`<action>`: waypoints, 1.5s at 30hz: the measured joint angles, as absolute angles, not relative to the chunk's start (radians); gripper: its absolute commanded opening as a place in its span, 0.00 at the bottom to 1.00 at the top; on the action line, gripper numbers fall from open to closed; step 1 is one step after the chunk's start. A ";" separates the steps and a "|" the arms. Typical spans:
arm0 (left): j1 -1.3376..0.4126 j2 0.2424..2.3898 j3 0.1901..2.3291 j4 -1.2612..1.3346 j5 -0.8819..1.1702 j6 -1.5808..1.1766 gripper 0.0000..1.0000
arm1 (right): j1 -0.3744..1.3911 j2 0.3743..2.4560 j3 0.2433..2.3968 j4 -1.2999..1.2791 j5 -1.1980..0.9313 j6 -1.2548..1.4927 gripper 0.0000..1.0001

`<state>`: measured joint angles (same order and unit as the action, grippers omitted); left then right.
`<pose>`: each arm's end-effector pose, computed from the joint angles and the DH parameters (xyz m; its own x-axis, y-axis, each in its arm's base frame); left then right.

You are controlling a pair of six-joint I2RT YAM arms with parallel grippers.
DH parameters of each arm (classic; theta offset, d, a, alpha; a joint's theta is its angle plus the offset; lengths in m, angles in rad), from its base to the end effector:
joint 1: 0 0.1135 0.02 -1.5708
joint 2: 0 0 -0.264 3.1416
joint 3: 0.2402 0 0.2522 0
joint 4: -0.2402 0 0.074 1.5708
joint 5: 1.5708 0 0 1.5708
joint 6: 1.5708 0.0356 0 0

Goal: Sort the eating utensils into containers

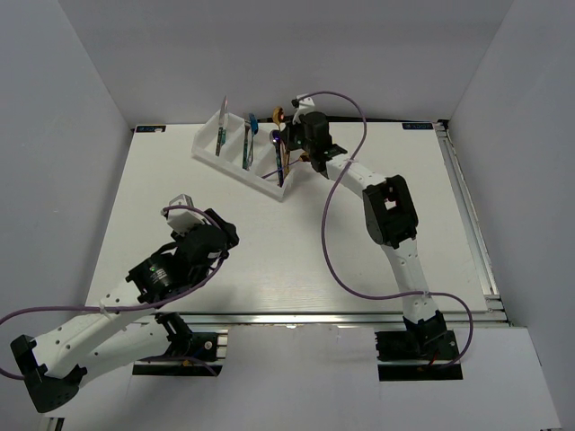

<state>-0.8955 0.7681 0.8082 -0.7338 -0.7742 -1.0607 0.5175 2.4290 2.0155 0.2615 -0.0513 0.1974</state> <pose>0.1125 -0.1007 0.3031 -0.3889 -0.5125 -0.7655 -0.2404 0.8586 -0.4527 0.5001 0.2868 0.2260 -0.2346 0.0918 -0.9678 -0.5018 0.8412 0.2015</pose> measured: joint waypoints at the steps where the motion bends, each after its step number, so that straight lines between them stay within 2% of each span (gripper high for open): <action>1: -0.896 0.768 0.808 -0.734 -0.774 -1.061 0.72 | 0.517 2.429 2.009 0.266 -0.051 0.197 0.00; 6: -0.896 0.768 0.807 -0.734 -0.774 -1.065 0.72 | 0.517 2.405 1.898 0.310 -0.054 0.194 0.02; 8: -0.896 0.768 0.806 -0.734 -0.774 -1.066 0.72 | 0.517 2.397 1.861 0.324 -0.055 0.195 0.08; 9: -0.896 0.768 0.806 -0.734 -0.774 -1.067 0.72 | 0.517 2.394 1.848 0.335 -0.056 0.196 0.15; 11: -0.895 0.768 0.806 -0.734 -0.773 -1.068 0.72 | 0.517 2.387 1.834 0.342 -0.056 0.194 0.22; 15: -0.894 0.763 0.806 -0.734 -0.769 -1.072 0.72 | 0.515 2.371 1.827 0.342 -0.064 0.184 0.43; 17: -0.894 0.751 0.804 -0.734 -0.767 -1.074 0.72 | 0.514 2.359 1.824 0.342 -0.071 0.180 0.49; 23: -0.894 0.723 0.798 -0.734 -0.765 -1.075 0.72 | 0.510 2.317 1.822 0.341 -0.094 0.179 0.56; 25: -0.893 0.723 0.798 -0.734 -0.762 -1.074 0.72 | 0.510 2.301 1.822 0.340 -0.109 0.178 0.64; 27: -0.893 0.725 0.798 -0.733 -0.756 -1.060 0.75 | 0.509 2.279 1.822 0.325 -0.128 0.168 0.88; 28: -0.893 0.726 0.799 -0.732 -0.753 -1.046 0.76 | 0.508 2.271 1.823 0.307 -0.143 0.156 0.89; 30: -0.892 0.731 0.803 -0.716 -0.728 -0.964 0.87 | 0.501 2.246 1.844 0.250 -0.204 0.109 0.89; 31: -0.892 0.732 0.805 -0.696 -0.701 -0.916 0.98 | 0.497 2.230 1.852 0.220 -0.244 0.087 0.90; 35: -0.892 0.732 0.830 -0.603 -0.574 -0.692 0.98 | 0.465 2.113 1.829 0.089 -0.373 -0.015 0.89; 42: -0.892 0.724 0.873 -0.493 -0.458 -0.417 0.98 | 0.339 1.722 1.555 -0.075 -0.496 -0.170 0.89; 45: -0.892 0.746 0.878 -0.471 -0.414 -0.348 0.98 | 0.279 1.620 1.507 -0.175 -0.523 -0.196 0.90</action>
<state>-0.8917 0.7456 0.8783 -0.4706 -0.4141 -0.3477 0.2794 1.6203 1.5066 -0.1749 -0.5228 -0.1963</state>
